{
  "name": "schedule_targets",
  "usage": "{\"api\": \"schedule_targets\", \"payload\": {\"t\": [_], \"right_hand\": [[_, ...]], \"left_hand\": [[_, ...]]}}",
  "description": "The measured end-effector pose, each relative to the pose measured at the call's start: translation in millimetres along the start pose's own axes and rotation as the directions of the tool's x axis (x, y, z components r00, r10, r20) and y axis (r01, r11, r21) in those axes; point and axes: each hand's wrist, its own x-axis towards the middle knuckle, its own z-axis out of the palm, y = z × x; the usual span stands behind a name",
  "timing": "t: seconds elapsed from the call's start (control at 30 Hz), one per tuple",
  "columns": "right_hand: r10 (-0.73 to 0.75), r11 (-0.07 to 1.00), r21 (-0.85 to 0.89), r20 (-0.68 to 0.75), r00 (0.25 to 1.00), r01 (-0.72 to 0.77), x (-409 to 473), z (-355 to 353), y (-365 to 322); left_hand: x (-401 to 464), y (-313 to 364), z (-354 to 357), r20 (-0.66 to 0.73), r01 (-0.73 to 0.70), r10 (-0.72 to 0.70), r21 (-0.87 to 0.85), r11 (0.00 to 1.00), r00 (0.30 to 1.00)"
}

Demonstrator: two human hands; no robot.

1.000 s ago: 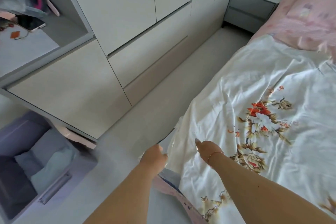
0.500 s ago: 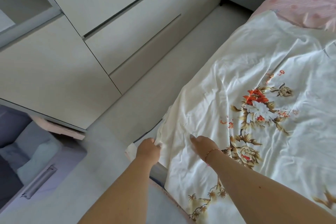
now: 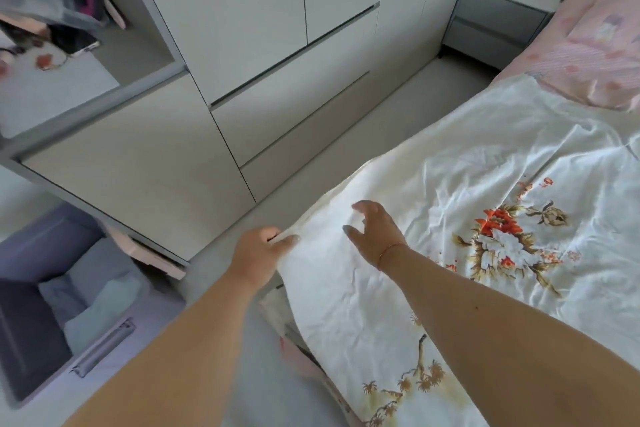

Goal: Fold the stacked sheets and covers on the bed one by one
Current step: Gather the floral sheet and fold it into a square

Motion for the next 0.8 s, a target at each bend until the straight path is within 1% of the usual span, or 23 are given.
{"api": "schedule_targets", "payload": {"t": [0.03,0.1,0.13,0.17,0.2,0.23,0.3,0.37,0.43,0.47,0.5,0.53,0.6,0.63,0.7,0.8], "right_hand": [[-0.08,0.996,-0.031,0.032,0.996,0.081,7,-6,-9],[-0.224,0.967,-0.089,0.148,0.963,0.239,18,-17,-29],[-0.273,0.941,-0.139,0.228,0.935,0.308,22,-22,-39],[-0.292,0.901,-0.224,0.319,0.902,0.371,26,-29,-48],[-0.29,0.839,-0.331,0.401,0.869,0.433,29,-35,-54],[-0.257,0.762,-0.44,0.468,0.845,0.475,34,-43,-56],[-0.154,0.627,-0.599,0.531,0.833,0.497,41,-60,-52],[-0.07,0.525,-0.696,0.538,0.84,0.489,45,-78,-40],[-0.033,0.43,-0.763,0.52,0.853,0.482,43,-97,-28],[-0.025,0.42,-0.778,0.505,0.863,0.467,40,-106,-20],[-0.019,0.459,-0.772,0.486,0.874,0.44,35,-114,-13],[-0.023,0.53,-0.745,0.465,0.885,0.406,29,-121,-6],[-0.055,0.691,-0.638,0.425,0.904,0.342,13,-133,8],[-0.077,0.748,-0.581,0.406,0.911,0.322,3,-138,16],[-0.115,0.813,-0.501,0.36,0.926,0.296,-21,-150,28],[-0.173,0.833,-0.472,0.271,0.947,0.287,-68,-169,42]], "left_hand": [[-3,8,4,0.029,-0.028,0.029,-0.036,0.999,0.999],[-9,23,12,0.077,-0.08,0.086,-0.082,0.993,0.993],[-12,28,16,0.097,-0.097,0.106,-0.094,0.991,0.99],[-16,33,19,0.117,-0.114,0.125,-0.097,0.989,0.985],[-20,36,21,0.134,-0.126,0.138,-0.09,0.988,0.981],[-25,39,22,0.147,-0.13,0.141,-0.08,0.988,0.979],[-36,44,20,0.147,-0.111,0.118,-0.055,0.992,0.982],[-50,48,16,0.132,-0.088,0.089,-0.01,0.996,0.987],[-64,51,14,0.109,-0.077,0.072,0.046,0.996,0.991],[-71,53,14,0.088,-0.064,0.058,0.065,0.996,0.994],[-77,55,14,0.068,-0.051,0.047,0.063,0.997,0.997],[-81,56,15,0.043,-0.042,0.04,0.045,0.998,0.998],[-90,59,18,-0.022,-0.018,0.018,0.005,1.0,1.0],[-97,63,22,-0.053,-0.009,0.008,-0.018,1.0,0.999],[-111,72,31,-0.08,-0.007,0.001,-0.074,0.997,0.997],[-138,89,49,-0.1,-0.022,0.006,-0.162,0.987,0.995]]}}
